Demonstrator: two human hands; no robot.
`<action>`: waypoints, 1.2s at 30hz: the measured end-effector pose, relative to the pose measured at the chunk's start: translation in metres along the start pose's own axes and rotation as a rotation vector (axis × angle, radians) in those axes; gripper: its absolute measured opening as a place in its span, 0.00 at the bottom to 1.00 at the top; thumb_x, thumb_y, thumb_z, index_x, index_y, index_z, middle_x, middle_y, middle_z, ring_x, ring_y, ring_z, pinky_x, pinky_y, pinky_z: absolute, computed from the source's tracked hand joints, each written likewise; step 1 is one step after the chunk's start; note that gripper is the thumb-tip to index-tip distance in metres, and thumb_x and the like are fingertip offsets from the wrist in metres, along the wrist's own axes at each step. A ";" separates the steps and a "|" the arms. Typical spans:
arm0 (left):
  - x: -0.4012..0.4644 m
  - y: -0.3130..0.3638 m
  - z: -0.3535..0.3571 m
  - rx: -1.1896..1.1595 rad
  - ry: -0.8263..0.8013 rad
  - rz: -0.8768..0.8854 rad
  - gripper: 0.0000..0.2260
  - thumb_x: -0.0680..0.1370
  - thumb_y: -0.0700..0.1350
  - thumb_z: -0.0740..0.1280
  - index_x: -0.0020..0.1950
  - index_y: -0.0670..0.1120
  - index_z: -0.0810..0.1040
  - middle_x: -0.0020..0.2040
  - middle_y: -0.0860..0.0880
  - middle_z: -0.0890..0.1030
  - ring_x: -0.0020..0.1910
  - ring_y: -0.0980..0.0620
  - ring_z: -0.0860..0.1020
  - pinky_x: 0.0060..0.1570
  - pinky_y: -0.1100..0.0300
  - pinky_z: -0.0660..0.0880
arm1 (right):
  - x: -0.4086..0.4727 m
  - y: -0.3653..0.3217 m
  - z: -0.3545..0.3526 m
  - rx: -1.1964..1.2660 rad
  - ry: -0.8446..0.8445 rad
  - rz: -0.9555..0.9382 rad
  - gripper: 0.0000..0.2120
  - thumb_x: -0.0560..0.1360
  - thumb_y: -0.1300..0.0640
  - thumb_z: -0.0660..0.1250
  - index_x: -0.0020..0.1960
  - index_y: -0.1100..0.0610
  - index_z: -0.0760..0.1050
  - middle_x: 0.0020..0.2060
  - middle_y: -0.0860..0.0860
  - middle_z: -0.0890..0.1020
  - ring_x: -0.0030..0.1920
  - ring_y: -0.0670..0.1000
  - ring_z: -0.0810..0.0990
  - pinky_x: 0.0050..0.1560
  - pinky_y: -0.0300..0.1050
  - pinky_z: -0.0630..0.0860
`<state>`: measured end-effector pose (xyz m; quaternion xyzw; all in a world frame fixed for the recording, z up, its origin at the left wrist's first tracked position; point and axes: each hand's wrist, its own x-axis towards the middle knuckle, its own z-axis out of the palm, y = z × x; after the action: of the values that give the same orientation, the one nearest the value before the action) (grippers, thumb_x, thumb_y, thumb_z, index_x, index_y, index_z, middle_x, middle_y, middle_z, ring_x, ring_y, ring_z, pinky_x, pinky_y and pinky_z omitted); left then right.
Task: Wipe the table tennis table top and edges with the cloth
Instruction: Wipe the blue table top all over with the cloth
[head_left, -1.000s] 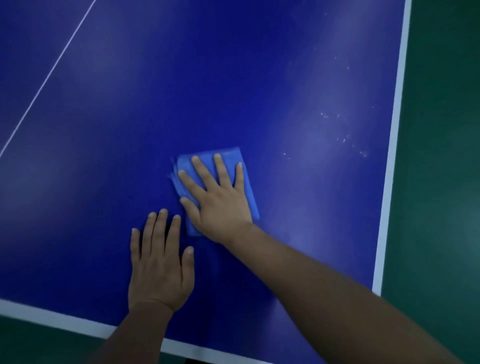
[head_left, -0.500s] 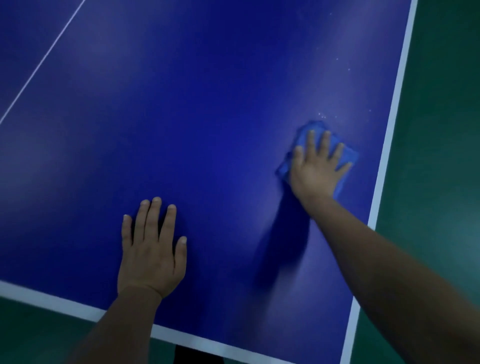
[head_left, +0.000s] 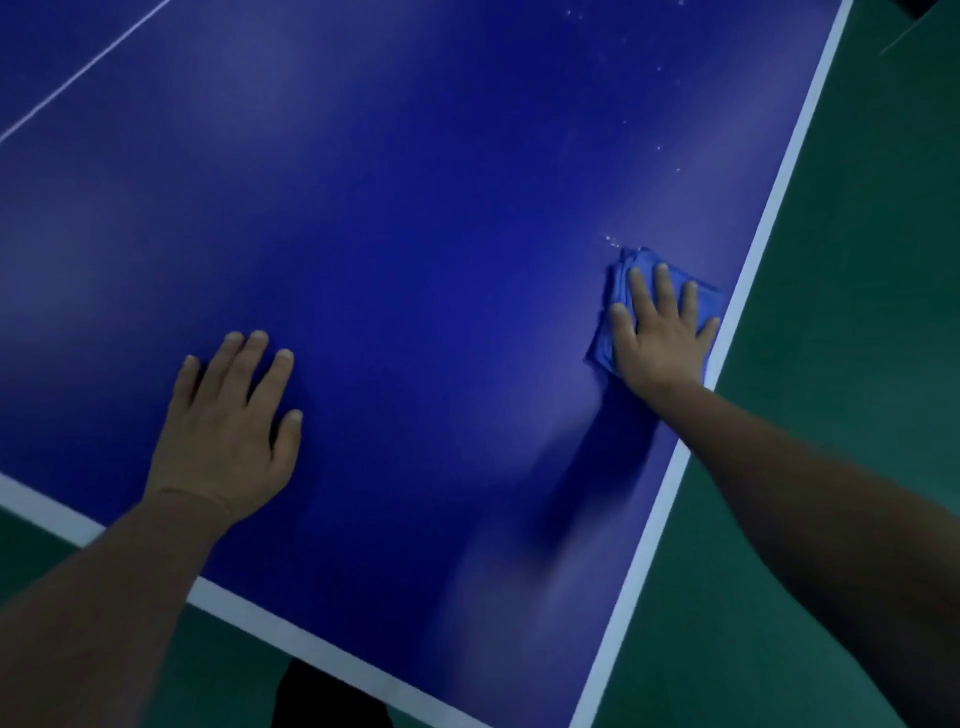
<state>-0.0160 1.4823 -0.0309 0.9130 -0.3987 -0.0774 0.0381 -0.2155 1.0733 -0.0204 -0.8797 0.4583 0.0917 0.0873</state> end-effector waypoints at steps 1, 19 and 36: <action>0.000 0.006 -0.001 0.008 -0.005 -0.039 0.31 0.80 0.56 0.48 0.78 0.40 0.66 0.79 0.39 0.62 0.80 0.40 0.56 0.77 0.39 0.48 | -0.004 -0.003 0.000 0.012 0.012 0.023 0.28 0.83 0.38 0.44 0.82 0.41 0.47 0.82 0.45 0.46 0.81 0.58 0.42 0.76 0.71 0.41; 0.005 0.235 0.037 -0.139 0.072 -0.425 0.30 0.81 0.58 0.47 0.79 0.46 0.62 0.81 0.42 0.58 0.81 0.42 0.49 0.78 0.36 0.43 | 0.095 0.086 -0.022 -0.084 0.008 -0.357 0.30 0.81 0.35 0.42 0.82 0.41 0.49 0.82 0.46 0.48 0.81 0.58 0.43 0.77 0.69 0.42; 0.006 0.235 0.040 -0.156 0.095 -0.435 0.29 0.81 0.57 0.47 0.79 0.46 0.64 0.81 0.43 0.58 0.81 0.43 0.50 0.78 0.36 0.44 | 0.139 0.079 -0.033 -0.040 0.035 -0.356 0.30 0.82 0.35 0.44 0.82 0.43 0.50 0.82 0.46 0.49 0.81 0.57 0.44 0.76 0.70 0.42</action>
<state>-0.1885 1.3181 -0.0398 0.9743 -0.1834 -0.0716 0.1097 -0.1994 0.9108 -0.0272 -0.9499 0.2950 0.0687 0.0769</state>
